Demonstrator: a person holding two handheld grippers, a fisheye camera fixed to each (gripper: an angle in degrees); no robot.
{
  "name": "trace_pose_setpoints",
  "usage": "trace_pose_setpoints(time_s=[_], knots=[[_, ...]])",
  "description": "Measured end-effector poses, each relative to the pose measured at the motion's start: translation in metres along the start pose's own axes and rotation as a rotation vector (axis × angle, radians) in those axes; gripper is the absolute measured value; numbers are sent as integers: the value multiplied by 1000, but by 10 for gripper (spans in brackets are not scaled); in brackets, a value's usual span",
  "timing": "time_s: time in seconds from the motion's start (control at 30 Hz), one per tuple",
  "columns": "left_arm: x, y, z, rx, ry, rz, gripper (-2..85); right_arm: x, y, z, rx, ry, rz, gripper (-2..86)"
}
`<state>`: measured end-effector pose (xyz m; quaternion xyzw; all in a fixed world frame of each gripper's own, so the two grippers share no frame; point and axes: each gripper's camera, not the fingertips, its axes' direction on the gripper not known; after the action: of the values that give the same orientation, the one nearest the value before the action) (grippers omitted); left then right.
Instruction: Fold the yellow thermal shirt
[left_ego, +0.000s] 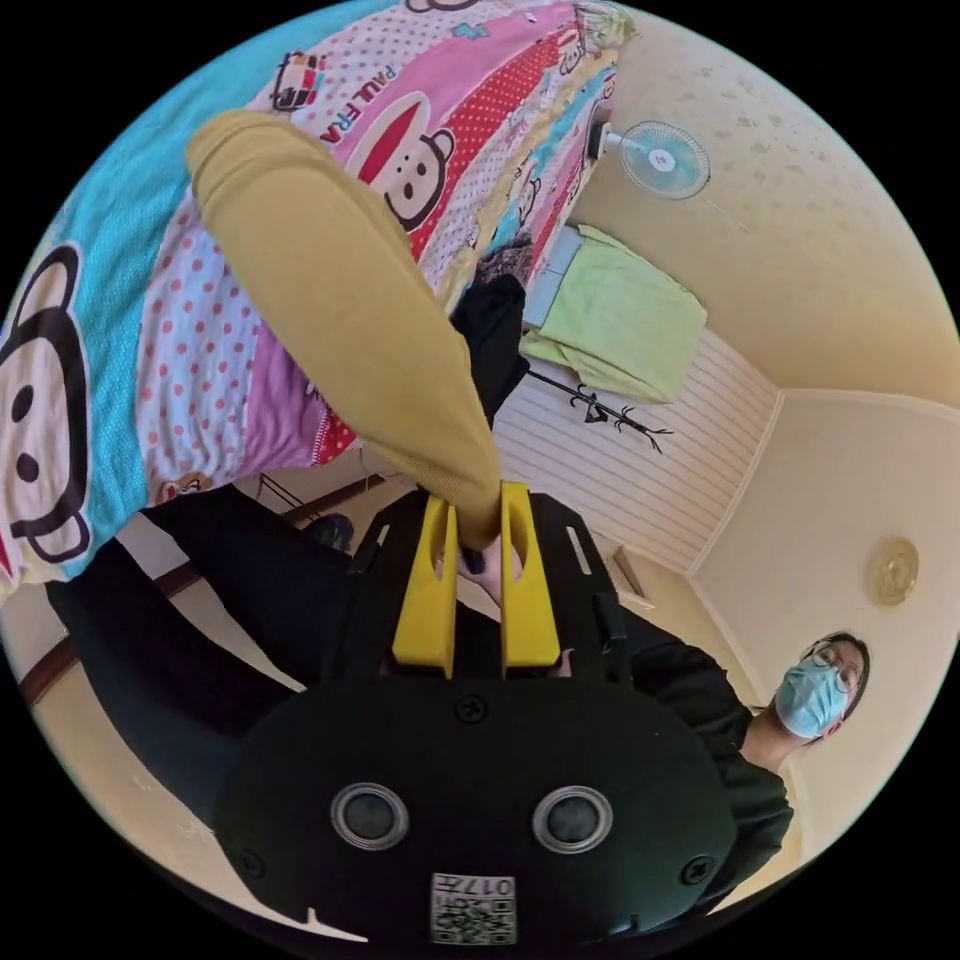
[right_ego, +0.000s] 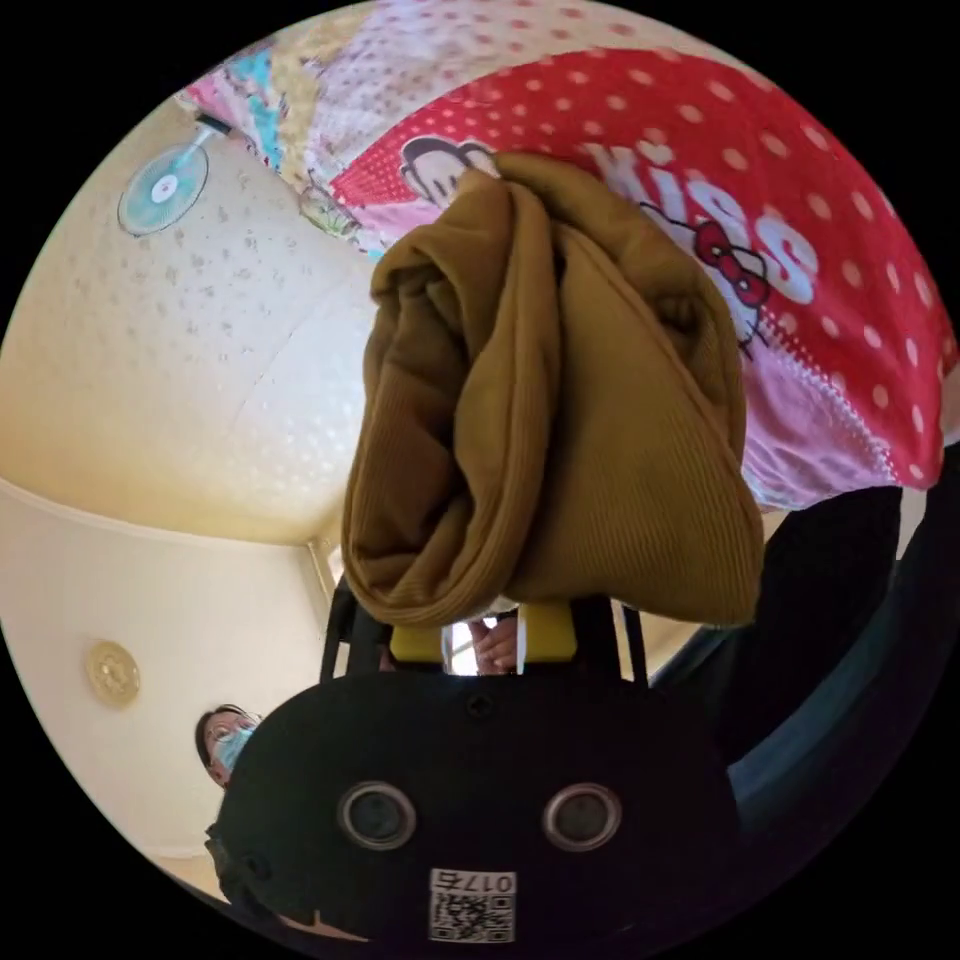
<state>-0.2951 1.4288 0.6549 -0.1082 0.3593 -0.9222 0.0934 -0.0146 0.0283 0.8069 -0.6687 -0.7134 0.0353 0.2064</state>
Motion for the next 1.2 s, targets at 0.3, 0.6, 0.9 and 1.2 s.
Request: trace_pose_setpoints(time_s=[0.3, 0.6, 0.9, 1.2], knots=[[132, 28, 74, -145, -129, 235, 69, -177, 78, 3, -200, 645, -579, 55], [286, 8, 263, -327, -146, 637, 74, -300, 160, -133, 189, 659, -1041, 51], [138, -91, 426, -442, -513, 262, 51, -112, 1, -308, 468, 534, -430, 70], [-143, 66, 136, -206, -866, -713, -10, 204, 69, -393, 385, 409, 391, 8]])
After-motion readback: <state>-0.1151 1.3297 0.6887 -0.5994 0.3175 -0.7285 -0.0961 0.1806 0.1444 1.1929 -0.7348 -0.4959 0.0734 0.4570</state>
